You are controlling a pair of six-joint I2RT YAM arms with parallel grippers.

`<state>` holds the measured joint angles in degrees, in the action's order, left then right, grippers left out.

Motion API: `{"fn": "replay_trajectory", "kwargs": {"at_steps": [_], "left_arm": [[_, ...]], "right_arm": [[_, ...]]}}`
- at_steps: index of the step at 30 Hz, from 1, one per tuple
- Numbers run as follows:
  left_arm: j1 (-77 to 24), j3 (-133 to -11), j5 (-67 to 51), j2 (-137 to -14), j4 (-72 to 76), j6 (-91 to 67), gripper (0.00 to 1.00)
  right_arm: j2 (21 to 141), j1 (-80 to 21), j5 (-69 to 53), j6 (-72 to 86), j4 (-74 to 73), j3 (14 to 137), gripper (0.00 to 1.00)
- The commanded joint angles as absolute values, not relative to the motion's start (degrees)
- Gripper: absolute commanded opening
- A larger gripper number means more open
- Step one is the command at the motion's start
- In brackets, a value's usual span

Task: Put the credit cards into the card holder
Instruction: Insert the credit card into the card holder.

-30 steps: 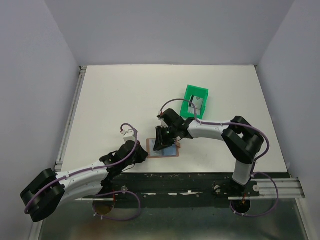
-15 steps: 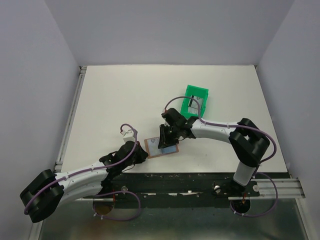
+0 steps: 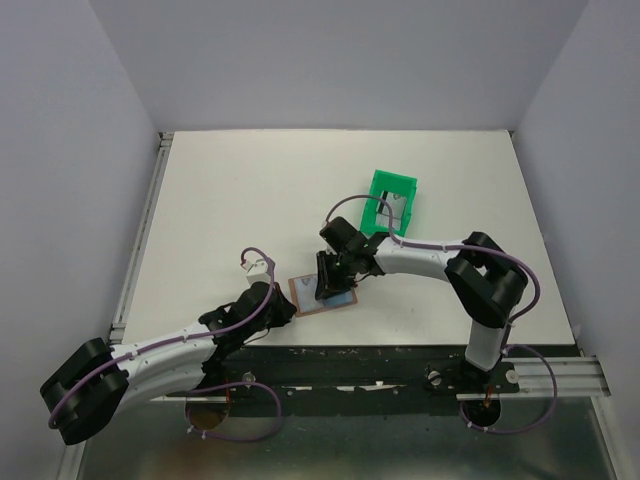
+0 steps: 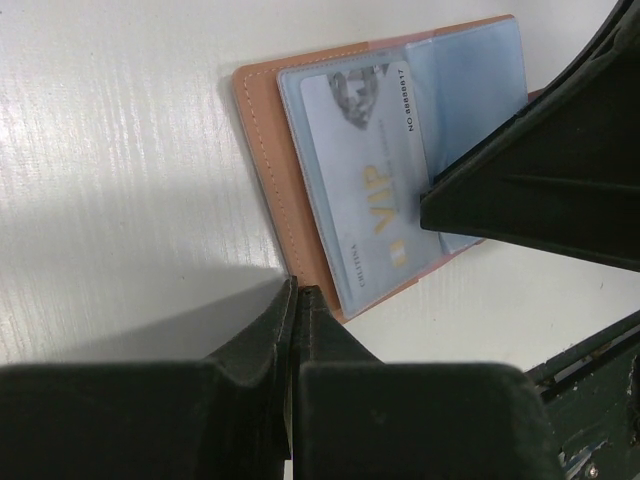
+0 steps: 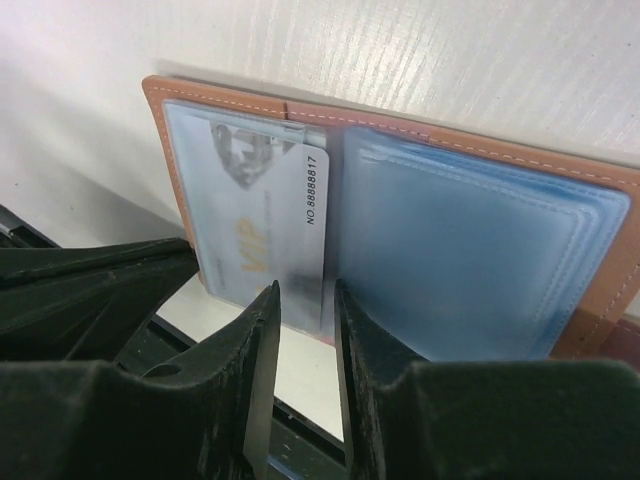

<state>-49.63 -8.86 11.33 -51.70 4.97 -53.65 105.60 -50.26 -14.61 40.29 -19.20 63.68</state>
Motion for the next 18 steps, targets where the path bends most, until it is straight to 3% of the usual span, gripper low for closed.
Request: {"fn": "replay_trajectory", "kwargs": {"at_steps": [1, 18], "left_arm": [[-49.92, -8.7, 10.55, -52.65, 3.96, -53.53, 0.07], [-49.92, -9.49, 10.37, -54.4, 4.83, -53.09, 0.06]], "right_arm": [[107.23, -50.71, -16.52, 38.76, -18.9, 65.21, 0.36], [108.19, -50.63, -23.9, 38.06, -14.33, 65.31, 0.36]]}}
